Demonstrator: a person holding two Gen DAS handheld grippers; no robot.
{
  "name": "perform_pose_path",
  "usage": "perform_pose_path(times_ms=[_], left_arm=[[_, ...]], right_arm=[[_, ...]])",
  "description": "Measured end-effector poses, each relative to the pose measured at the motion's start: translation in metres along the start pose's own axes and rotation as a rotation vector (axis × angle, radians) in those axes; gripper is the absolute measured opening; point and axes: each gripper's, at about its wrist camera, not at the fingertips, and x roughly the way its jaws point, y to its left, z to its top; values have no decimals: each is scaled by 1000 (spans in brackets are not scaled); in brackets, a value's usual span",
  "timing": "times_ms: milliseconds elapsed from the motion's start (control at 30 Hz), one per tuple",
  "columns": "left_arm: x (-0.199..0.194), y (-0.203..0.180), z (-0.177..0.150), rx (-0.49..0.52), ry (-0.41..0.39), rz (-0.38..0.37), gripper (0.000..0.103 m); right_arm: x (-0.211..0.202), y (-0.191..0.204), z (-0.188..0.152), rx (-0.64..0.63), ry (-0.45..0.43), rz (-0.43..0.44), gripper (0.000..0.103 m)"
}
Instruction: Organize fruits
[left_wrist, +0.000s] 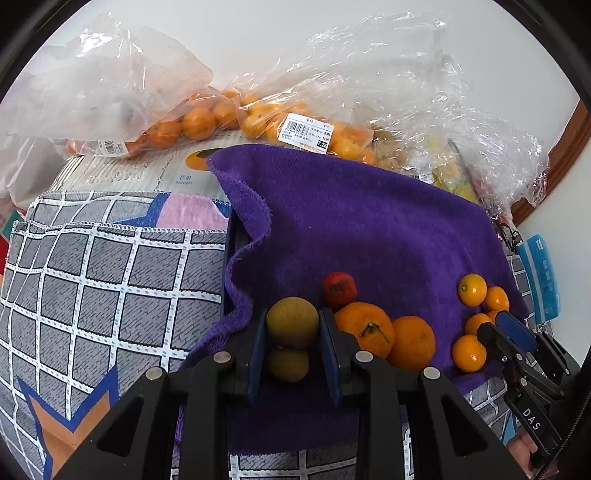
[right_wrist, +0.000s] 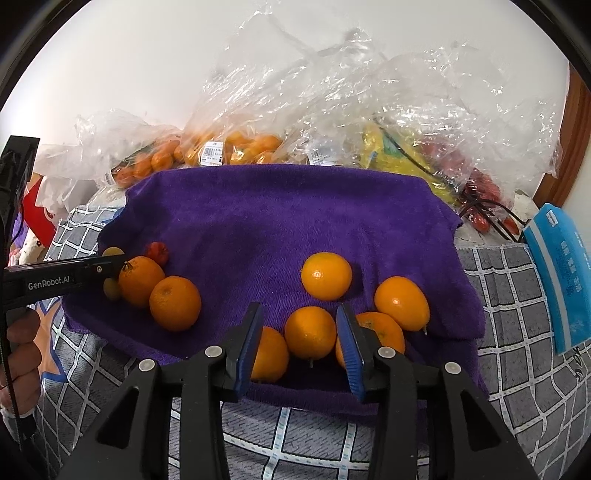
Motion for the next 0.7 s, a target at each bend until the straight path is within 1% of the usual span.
perform_pose_path(times_ms=[233,333,400,467,533,600,700], left_arm=[[-10,-2,-4,-7,19,-10,28],[-19,-2,-9,-12,28,-13,34],[-26,-3,-12,-12,24,-13,41],[-36,-4,-17,-11,13,-14,47],[-44,-5,-21,-11,5,-16,49],[-56,-5,-26,-10,-4,-19,56],[-75,-10,-35,3,-30,-20,61]], right_arm=[[-14,-3,-3,35,0,1,46],[-24,-5,-3,54,-1,1,48],[-33,-6,-4,72,-1,2,51],[-43,-8,-5,95,-7,1,53],[-55,-9,-6,113,-17,-6,55],[-67,-9,-8,129,-28,-16,57],[-90,-9,-13,151,-50,-39,61]])
